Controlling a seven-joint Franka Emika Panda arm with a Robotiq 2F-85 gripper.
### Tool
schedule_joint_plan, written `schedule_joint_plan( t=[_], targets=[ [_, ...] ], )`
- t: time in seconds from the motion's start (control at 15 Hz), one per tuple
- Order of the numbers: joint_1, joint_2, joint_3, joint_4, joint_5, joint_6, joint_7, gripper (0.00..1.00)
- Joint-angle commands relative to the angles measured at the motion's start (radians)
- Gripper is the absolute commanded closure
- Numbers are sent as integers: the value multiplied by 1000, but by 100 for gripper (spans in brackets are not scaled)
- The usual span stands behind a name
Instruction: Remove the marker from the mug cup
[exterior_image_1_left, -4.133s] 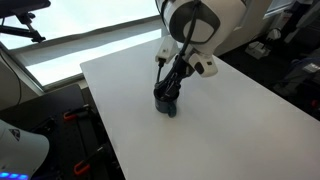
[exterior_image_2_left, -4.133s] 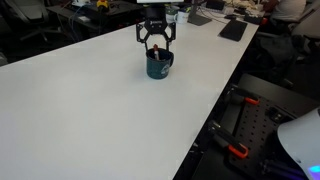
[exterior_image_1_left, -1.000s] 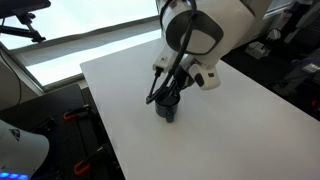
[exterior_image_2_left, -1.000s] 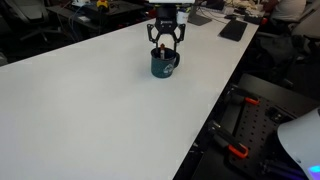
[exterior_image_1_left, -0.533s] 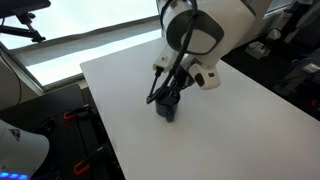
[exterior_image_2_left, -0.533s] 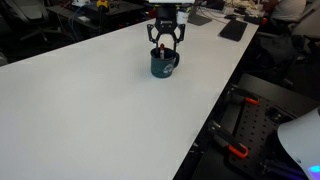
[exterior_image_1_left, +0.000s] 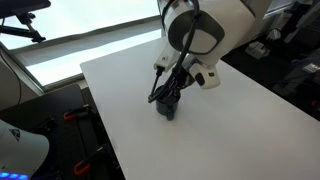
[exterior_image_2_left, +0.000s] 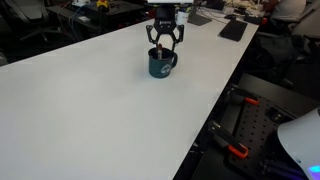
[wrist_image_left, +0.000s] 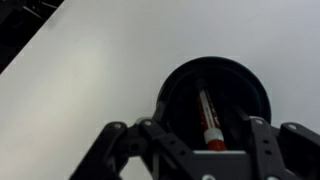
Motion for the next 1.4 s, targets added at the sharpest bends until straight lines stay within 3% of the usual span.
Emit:
schedule_joint_plan(
  t=[0.0, 0.13, 0.2, 0.27, 0.33, 0.6, 0.8, 1.07, 1.13, 1.27, 1.33],
  targets=[
    [-1, 34, 3, 34, 22, -28, -29, 13],
    [-2, 46, 5, 46, 21, -31, -29, 8],
    [-4, 51, 5, 50, 22, -31, -35, 13],
    [-4, 55, 5, 55, 22, -34, -39, 33],
    [-5, 60, 4, 62, 22, -42, -39, 34],
    [-7, 65, 0, 79, 19, -53, -37, 65],
    [-5, 64, -2, 89, 14, -56, -33, 70],
    [-4, 66, -3, 98, 11, -58, -32, 69],
    [-3, 65, -4, 100, 10, -61, -29, 46],
    [-1, 57, -5, 98, 8, -58, -25, 40],
    [2, 48, -6, 95, 5, -53, -21, 32]
  ],
)
